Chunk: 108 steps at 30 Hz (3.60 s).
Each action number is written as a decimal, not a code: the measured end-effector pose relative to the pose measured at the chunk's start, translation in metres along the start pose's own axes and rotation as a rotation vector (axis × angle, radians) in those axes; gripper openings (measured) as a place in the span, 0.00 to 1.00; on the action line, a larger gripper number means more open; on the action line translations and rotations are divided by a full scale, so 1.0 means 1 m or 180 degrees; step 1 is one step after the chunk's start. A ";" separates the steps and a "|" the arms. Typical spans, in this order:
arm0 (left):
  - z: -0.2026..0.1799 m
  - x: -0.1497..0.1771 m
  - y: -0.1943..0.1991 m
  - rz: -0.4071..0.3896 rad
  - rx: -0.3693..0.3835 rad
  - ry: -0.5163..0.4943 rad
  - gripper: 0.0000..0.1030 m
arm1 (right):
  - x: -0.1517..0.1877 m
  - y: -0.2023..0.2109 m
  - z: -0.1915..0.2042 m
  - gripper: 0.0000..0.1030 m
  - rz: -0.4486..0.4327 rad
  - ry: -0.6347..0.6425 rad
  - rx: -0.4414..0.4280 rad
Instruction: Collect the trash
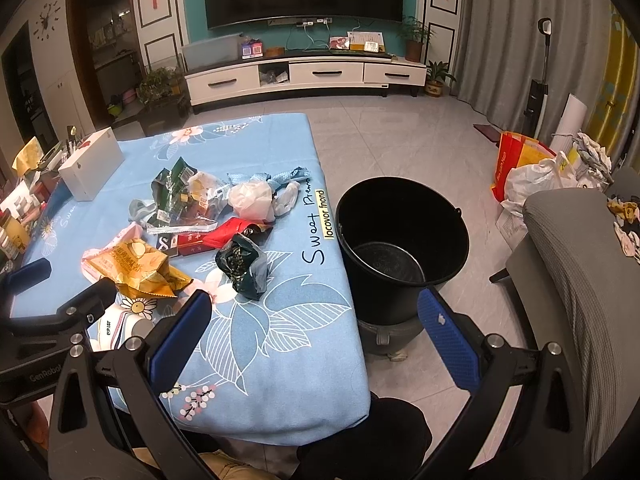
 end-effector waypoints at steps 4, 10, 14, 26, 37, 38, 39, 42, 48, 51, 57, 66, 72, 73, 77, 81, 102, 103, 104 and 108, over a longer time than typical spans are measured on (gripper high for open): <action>-0.001 0.000 -0.001 0.0000 0.0009 -0.0002 0.97 | 0.000 -0.001 -0.001 0.98 -0.0003 0.0002 -0.0001; 0.000 -0.001 -0.002 0.0007 0.0027 0.0017 0.97 | 0.000 -0.002 0.000 0.98 0.0008 0.0001 0.0004; 0.008 -0.001 -0.007 0.0032 0.0107 0.0078 0.97 | 0.003 -0.009 -0.003 0.98 0.0029 -0.0013 0.0008; 0.123 0.040 -0.043 -0.0079 0.0586 0.0859 0.97 | 0.018 -0.072 0.014 0.98 0.0265 0.0229 -0.0482; 0.098 0.074 -0.104 0.0458 0.0587 0.0545 0.97 | 0.027 -0.107 0.070 0.98 0.0465 0.0634 -0.0758; 0.094 0.075 -0.108 0.0479 0.0553 0.0513 0.97 | 0.025 -0.108 0.071 0.98 0.0454 0.0637 -0.0757; 0.088 0.074 -0.113 0.0517 0.0527 0.0469 0.97 | 0.024 -0.108 0.072 0.98 0.0446 0.0634 -0.0756; 0.080 0.072 -0.123 0.0603 0.0546 0.0416 0.97 | 0.021 -0.114 0.068 0.98 0.0490 0.0615 -0.0719; 0.078 0.062 -0.136 0.0640 0.0506 0.0419 0.96 | 0.013 -0.129 0.054 0.98 0.0484 0.0491 -0.0657; 0.085 0.059 -0.138 0.0599 0.0571 0.0488 0.69 | 0.002 -0.140 0.047 0.98 0.0428 0.0422 -0.0627; 0.093 0.057 -0.136 0.0563 0.0700 0.0497 0.43 | -0.022 -0.166 0.044 0.98 0.0433 0.0283 -0.0780; 0.098 0.061 -0.131 0.0590 0.1003 0.0542 0.21 | -0.030 -0.189 0.055 0.67 0.0567 0.0273 -0.0942; 0.095 0.063 -0.120 0.0513 0.1155 0.0522 0.07 | -0.021 -0.183 0.052 0.41 0.0547 0.0278 -0.0913; 0.095 0.063 -0.117 0.0497 0.1163 0.0516 0.06 | -0.020 -0.179 0.052 0.40 0.0528 0.0283 -0.0905; 0.095 0.059 -0.107 0.0426 0.1154 0.0486 0.05 | -0.015 -0.160 0.046 0.36 0.0459 0.0241 -0.0962; 0.091 0.062 -0.080 0.0305 0.1184 0.0401 0.05 | -0.011 -0.132 0.037 0.35 0.0305 0.0206 -0.1055; 0.069 0.111 -0.081 0.0447 0.0807 0.0123 0.83 | 0.013 -0.110 0.044 0.35 0.0205 0.0287 -0.1525; 0.060 0.111 -0.088 0.0521 0.0826 0.0035 0.83 | 0.013 -0.109 0.044 0.35 0.0201 0.0299 -0.1539; 0.051 0.109 -0.093 0.0545 0.0847 -0.0093 0.82 | 0.014 -0.108 0.045 0.35 0.0178 0.0324 -0.1524; 0.039 0.103 -0.109 0.0652 0.0764 -0.0209 0.83 | 0.012 -0.102 0.042 0.35 0.0130 0.0367 -0.1473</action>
Point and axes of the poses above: each gripper's, at about its wrist camera, not at the fingertips, and y roughly against the way its jaws point, z to its left, x to its underside, the point moved 3 cm from there along -y, roughly the way its jaws point, and after that the axes turned 12 degrees about z, right-handed, at the moved point
